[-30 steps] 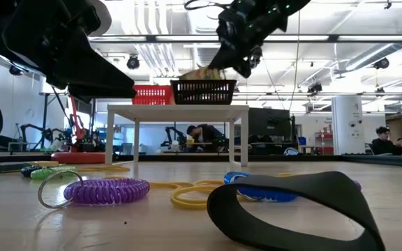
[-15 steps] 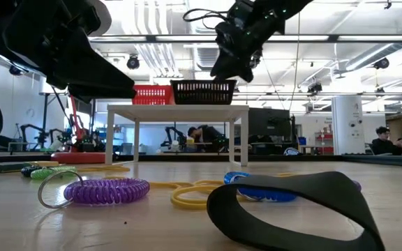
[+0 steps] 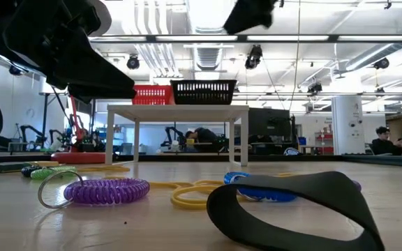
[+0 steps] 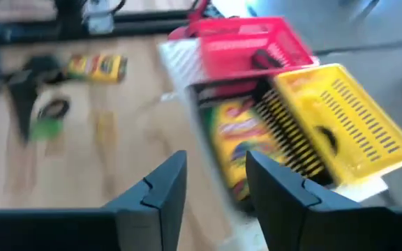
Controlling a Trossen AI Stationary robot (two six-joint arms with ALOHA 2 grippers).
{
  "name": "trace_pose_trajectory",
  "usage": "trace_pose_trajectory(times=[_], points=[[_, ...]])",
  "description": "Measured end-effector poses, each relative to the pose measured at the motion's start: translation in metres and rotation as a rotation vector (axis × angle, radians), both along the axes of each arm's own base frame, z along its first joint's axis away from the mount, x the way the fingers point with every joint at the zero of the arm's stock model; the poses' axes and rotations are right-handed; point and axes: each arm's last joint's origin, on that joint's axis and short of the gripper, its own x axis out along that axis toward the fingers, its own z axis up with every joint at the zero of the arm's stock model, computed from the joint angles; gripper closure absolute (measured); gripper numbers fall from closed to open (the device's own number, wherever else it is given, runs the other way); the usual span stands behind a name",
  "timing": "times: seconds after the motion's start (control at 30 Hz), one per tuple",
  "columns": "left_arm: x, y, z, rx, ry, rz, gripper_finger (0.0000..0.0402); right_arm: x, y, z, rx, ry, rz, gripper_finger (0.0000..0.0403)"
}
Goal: Pick & Place Office Desk Supplies
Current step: Put the yellow rubber band into the red bin on the shelf
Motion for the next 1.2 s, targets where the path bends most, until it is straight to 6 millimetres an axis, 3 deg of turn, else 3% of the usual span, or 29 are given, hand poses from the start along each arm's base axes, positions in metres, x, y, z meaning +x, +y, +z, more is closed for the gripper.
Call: trace_pose_trajectory(times=[0.1, 0.23, 0.4, 0.53, 0.67, 0.8, 0.9, 1.2], points=[[0.0, 0.0, 0.0, 0.0, 0.0, 0.0, 0.0201, -0.009, 0.054, -0.03, -0.048, 0.027, 0.021, 0.0272], [0.0, 0.0, 0.0, -0.001, 0.0, 0.0, 0.0201, -0.026, 0.114, -0.095, 0.039, 0.048, 0.076, 0.0277], [0.0, 0.0, 0.0, 0.0, 0.001, 0.0, 0.0201, -0.056, 0.162, -0.173, 0.147, 0.086, 0.128, 0.0273], [0.001, 0.001, 0.0, 0.005, 0.002, 0.004, 0.0201, -0.067, 0.167, -0.215, 0.255, 0.044, 0.026, 0.0262], [0.002, 0.004, 0.0, 0.011, 0.003, 0.013, 0.0201, -0.064, 0.165, -0.239, 0.234, 0.062, 0.097, 0.0238], [0.002, 0.006, 0.0, 0.011, 0.003, 0.021, 0.0201, -0.054, 0.163, -0.252, 0.124, 0.155, 0.291, 0.0215], [0.002, 0.006, 0.0, 0.012, 0.005, 0.021, 0.0201, -0.042, 0.158, -0.258, 0.136, 0.225, 0.437, 0.0212], [0.002, 0.006, -0.001, 0.005, 0.008, 0.026, 0.0201, -0.018, 0.137, -0.262, 0.2, 0.342, 0.612, 0.0249]])
